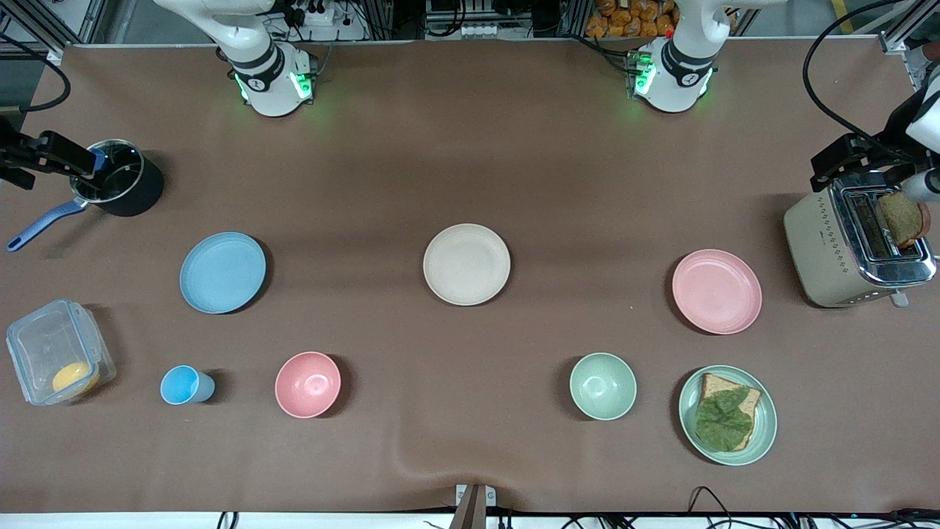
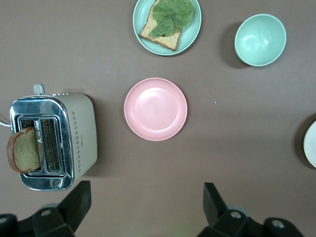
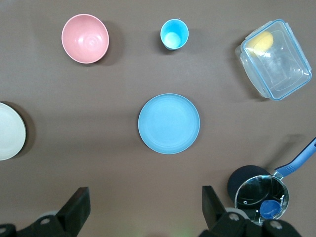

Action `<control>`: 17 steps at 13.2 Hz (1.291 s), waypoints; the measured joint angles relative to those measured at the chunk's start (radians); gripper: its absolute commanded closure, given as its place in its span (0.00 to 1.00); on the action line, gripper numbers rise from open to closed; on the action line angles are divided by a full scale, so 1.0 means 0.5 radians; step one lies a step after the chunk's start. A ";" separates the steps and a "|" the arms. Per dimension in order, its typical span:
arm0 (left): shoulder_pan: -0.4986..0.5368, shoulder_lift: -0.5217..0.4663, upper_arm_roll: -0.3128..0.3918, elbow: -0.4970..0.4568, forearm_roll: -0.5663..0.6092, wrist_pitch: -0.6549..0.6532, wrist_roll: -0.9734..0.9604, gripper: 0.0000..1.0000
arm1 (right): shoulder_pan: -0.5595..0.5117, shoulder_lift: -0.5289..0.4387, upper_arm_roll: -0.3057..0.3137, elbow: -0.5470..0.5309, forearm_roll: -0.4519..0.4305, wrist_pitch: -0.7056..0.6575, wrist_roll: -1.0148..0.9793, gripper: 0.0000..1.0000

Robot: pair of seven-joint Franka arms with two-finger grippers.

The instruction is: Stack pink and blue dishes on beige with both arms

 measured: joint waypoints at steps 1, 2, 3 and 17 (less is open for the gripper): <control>0.004 0.009 0.001 -0.018 0.000 0.000 0.001 0.00 | 0.003 0.000 0.000 0.000 0.000 0.007 -0.001 0.00; 0.018 0.022 0.001 -0.045 0.000 0.006 0.001 0.00 | 0.008 0.000 0.000 0.000 0.000 0.015 -0.001 0.00; 0.038 0.036 0.002 -0.082 0.000 0.031 0.002 0.00 | 0.012 0.000 0.001 0.000 0.000 0.020 -0.001 0.00; 0.369 0.187 0.009 -1.370 0.000 1.511 0.024 0.00 | 0.041 0.411 0.002 -0.023 0.002 0.281 -0.001 0.00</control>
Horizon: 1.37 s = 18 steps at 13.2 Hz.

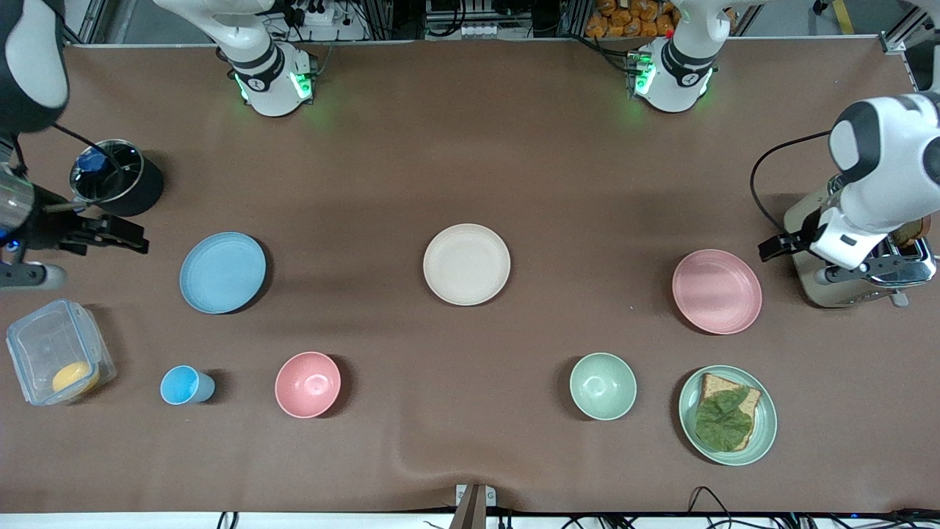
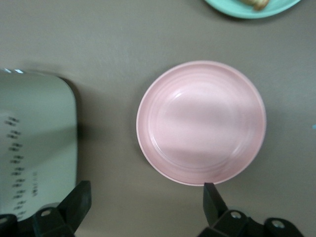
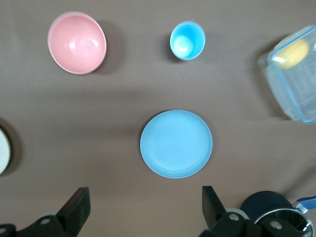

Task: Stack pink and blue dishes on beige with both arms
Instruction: 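Lower the left gripper to the pink plate while the right gripper reaches the blue plate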

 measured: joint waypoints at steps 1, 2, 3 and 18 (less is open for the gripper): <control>0.008 0.045 0.000 -0.018 0.000 0.045 0.000 0.00 | 0.004 0.059 0.000 -0.002 0.000 0.007 0.000 0.00; 0.023 0.094 0.000 -0.024 0.000 0.092 0.000 0.00 | 0.006 0.109 0.000 -0.002 0.000 0.020 0.000 0.00; 0.039 0.145 0.000 -0.025 0.000 0.139 0.000 0.00 | 0.006 0.144 -0.003 -0.001 0.000 0.034 0.000 0.00; 0.199 0.592 0.000 -0.019 0.000 0.543 0.000 0.00 | -0.183 0.523 -0.044 -0.247 -0.004 0.609 -0.116 0.00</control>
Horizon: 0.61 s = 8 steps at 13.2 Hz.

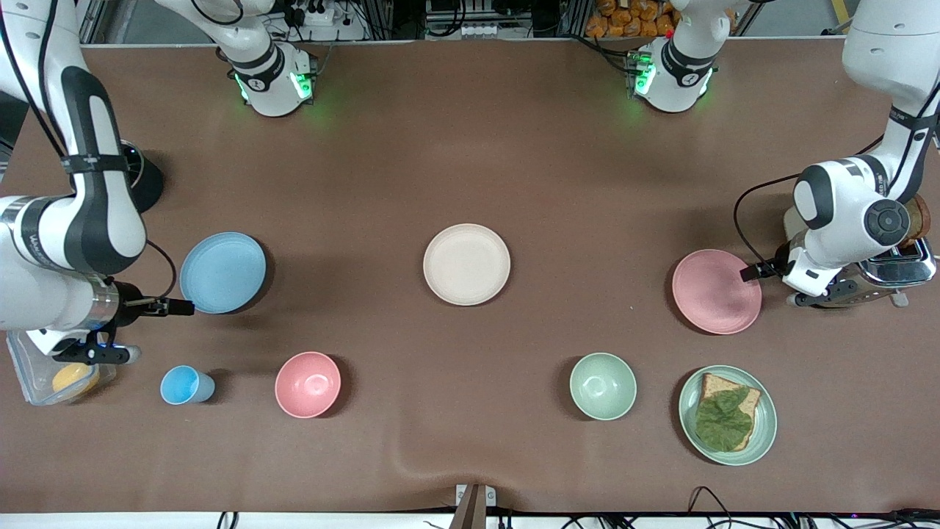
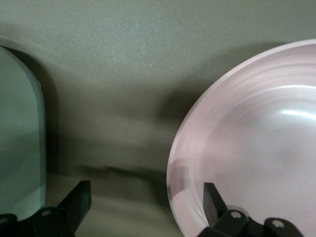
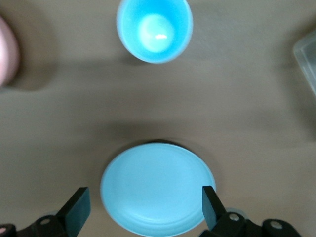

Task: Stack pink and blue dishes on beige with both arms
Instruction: 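Lower the left gripper to the pink plate while the right gripper reaches the blue plate, then grasp the pink plate with the left gripper while the right gripper grasps the blue plate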

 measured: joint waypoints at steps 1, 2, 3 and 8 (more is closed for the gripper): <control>0.006 0.013 0.000 0.001 0.000 0.005 0.000 0.08 | -0.066 0.001 -0.003 -0.038 0.001 0.005 -0.099 0.00; 0.012 0.025 0.000 0.002 0.000 0.013 0.000 0.18 | -0.137 0.002 -0.004 -0.080 0.003 0.006 -0.185 0.00; 0.017 0.034 0.000 0.003 0.000 0.023 0.000 0.34 | -0.200 0.004 -0.004 -0.130 0.018 0.007 -0.247 0.00; 0.017 0.042 -0.009 0.027 0.000 0.035 0.000 1.00 | -0.405 0.194 -0.004 -0.241 0.316 0.030 -0.537 0.00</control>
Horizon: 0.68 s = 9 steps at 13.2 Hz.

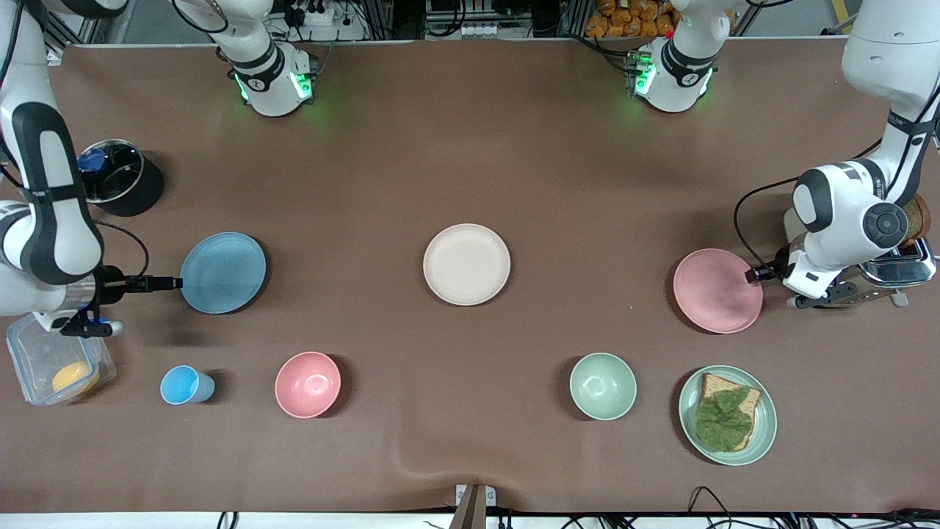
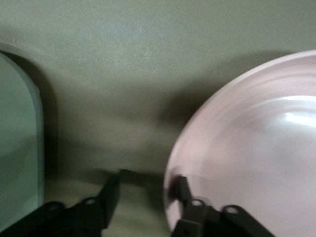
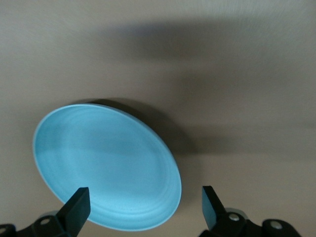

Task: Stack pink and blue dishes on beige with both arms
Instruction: 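Grasp the pink plate with the left gripper while the right gripper grasps the blue plate, then carry the pink plate onto the beige plate while the right gripper lifts the blue plate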

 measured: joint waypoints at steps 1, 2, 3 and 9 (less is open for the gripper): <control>0.000 0.000 -0.004 0.003 0.000 0.000 0.000 1.00 | -0.017 0.043 0.000 0.000 0.018 0.003 -0.016 0.00; 0.000 0.000 -0.007 0.005 0.000 0.000 0.000 1.00 | -0.023 0.074 0.000 0.000 0.026 0.004 -0.020 0.00; 0.000 0.000 -0.012 0.006 0.000 0.000 0.000 1.00 | -0.023 0.093 0.002 0.000 0.031 0.004 -0.031 0.00; 0.005 -0.098 -0.304 0.089 -0.165 -0.111 0.005 1.00 | -0.054 0.128 0.002 -0.013 0.038 -0.053 -0.090 0.00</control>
